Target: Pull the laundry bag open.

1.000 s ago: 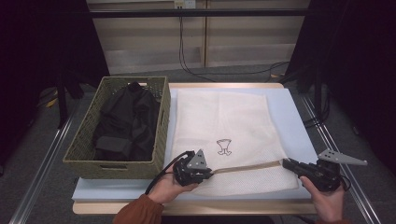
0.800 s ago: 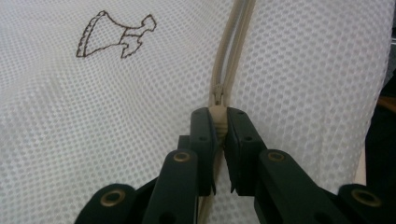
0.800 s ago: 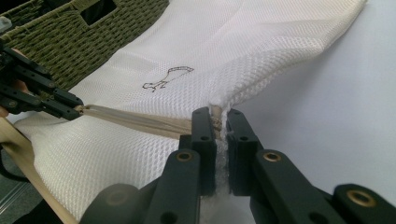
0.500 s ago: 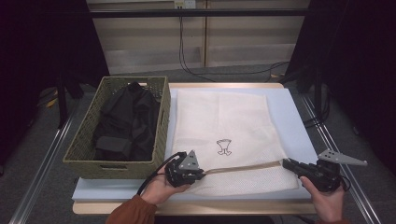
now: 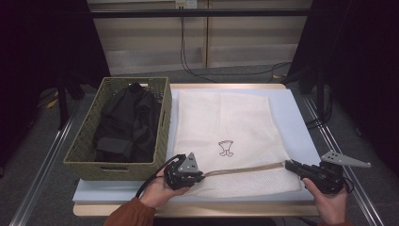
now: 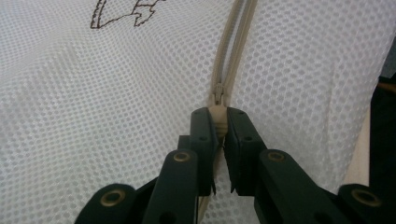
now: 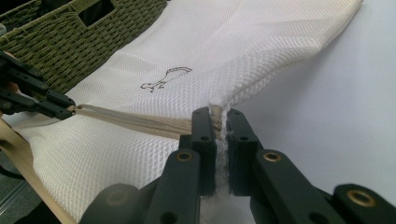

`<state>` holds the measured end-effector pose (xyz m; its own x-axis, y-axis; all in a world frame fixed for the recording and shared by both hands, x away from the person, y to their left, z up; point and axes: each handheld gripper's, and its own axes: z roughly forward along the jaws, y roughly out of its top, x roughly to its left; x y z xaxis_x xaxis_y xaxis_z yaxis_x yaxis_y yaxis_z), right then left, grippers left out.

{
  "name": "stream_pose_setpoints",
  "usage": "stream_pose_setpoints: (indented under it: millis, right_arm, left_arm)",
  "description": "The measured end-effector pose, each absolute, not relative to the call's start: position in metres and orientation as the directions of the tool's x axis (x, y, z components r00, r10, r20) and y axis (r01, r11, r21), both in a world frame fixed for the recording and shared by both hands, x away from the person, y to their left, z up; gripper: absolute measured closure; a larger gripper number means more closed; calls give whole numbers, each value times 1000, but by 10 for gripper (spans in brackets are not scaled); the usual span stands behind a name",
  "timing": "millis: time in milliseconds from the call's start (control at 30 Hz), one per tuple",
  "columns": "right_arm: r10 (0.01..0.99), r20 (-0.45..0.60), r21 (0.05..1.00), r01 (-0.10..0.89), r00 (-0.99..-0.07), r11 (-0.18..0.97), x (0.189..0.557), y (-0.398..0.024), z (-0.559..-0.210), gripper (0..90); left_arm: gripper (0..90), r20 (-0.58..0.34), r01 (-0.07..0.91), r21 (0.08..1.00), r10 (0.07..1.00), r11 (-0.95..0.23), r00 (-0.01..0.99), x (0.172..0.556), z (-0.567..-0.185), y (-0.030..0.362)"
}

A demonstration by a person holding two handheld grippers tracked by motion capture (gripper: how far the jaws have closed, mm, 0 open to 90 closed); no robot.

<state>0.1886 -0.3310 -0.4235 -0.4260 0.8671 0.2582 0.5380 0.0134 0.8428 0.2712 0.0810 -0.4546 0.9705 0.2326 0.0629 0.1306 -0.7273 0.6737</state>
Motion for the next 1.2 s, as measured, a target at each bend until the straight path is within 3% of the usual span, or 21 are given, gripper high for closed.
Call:
stream_pose_setpoints:
  millis: [667, 1200]
  right_arm:
    - [867, 266, 837, 548, -420, 9, 184, -333, -426, 846]
    - [870, 262, 841, 540, -417, 6, 180, -337, -426, 846]
  left_arm:
    - [822, 46, 173, 666, 271, -726, 961, 265, -452, 94]
    - [822, 53, 160, 639, 250, -752, 967, 258, -449, 99]
